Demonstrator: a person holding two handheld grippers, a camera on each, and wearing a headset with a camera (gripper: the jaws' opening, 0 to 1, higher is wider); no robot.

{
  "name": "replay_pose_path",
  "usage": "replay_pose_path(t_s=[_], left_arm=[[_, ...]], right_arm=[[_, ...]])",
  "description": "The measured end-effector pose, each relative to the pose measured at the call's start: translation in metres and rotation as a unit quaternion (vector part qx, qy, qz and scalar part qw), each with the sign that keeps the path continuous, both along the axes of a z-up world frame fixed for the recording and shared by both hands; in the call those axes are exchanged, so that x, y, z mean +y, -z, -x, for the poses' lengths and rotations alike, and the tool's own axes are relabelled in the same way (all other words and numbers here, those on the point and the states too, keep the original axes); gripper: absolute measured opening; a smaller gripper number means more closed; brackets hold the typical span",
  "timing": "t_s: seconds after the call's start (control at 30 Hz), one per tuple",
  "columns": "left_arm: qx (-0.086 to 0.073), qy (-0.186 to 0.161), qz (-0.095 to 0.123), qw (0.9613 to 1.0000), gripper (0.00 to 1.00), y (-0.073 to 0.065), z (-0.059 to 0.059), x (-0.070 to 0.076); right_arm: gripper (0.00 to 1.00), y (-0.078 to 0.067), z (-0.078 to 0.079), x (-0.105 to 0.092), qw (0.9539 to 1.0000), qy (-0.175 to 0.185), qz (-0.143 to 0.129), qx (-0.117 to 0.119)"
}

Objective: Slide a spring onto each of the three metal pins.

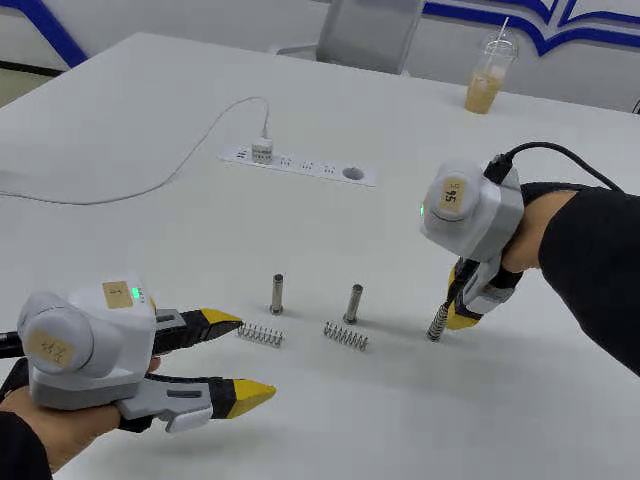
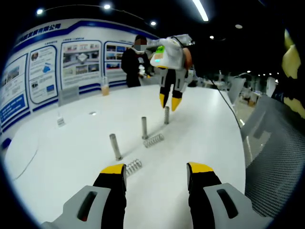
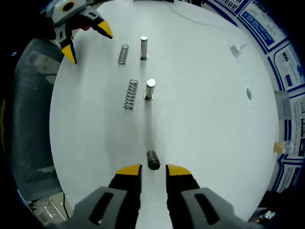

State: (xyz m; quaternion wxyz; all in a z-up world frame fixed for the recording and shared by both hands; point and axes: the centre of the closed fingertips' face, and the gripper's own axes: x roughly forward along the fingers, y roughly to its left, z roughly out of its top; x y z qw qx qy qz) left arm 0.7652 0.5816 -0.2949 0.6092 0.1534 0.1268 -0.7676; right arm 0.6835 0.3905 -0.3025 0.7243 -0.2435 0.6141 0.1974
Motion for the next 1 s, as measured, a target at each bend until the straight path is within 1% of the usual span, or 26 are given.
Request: replay_pose_path(t_s=[0.2,0.4,0.6,0.67,0.77,1.0], left_arm=[[-0.001,0.002,0.001,1.0000,0.52,0.000,0.001,-0.001],[-0.002,0.002,0.001,1.0000,0.52,-0.001,0.002,-0.001],[-0.002,0.001,0.002,1.0000,0.52,-0.001,0.001,-0.001],[-0.002,0.000,0.002,1.0000,0.52,-0.001,0.001,-0.001],[-0.001,0.001,0.002,1.0000,0.51,-0.002,0.003,-0.002],[0.000,0.003,0.002,1.0000,0.51,-0.001,0.005,-0.004]], right_arm=[[0.21,-0.010,-0.007,0.007,0.9998,-0.005,0.000,-0.021],[0.21,-0.008,-0.016,0.027,0.9991,-0.014,-0.017,-0.036],[0.21,0.000,-0.025,0.048,0.9975,-0.009,-0.050,-0.050],[0.21,0.003,-0.027,0.052,0.9970,-0.007,-0.057,-0.053],[0.20,0.009,-0.032,0.062,0.9952,0.000,-0.076,-0.061],[0.19,0.022,-0.037,0.072,0.9922,0.014,-0.099,-0.074]])
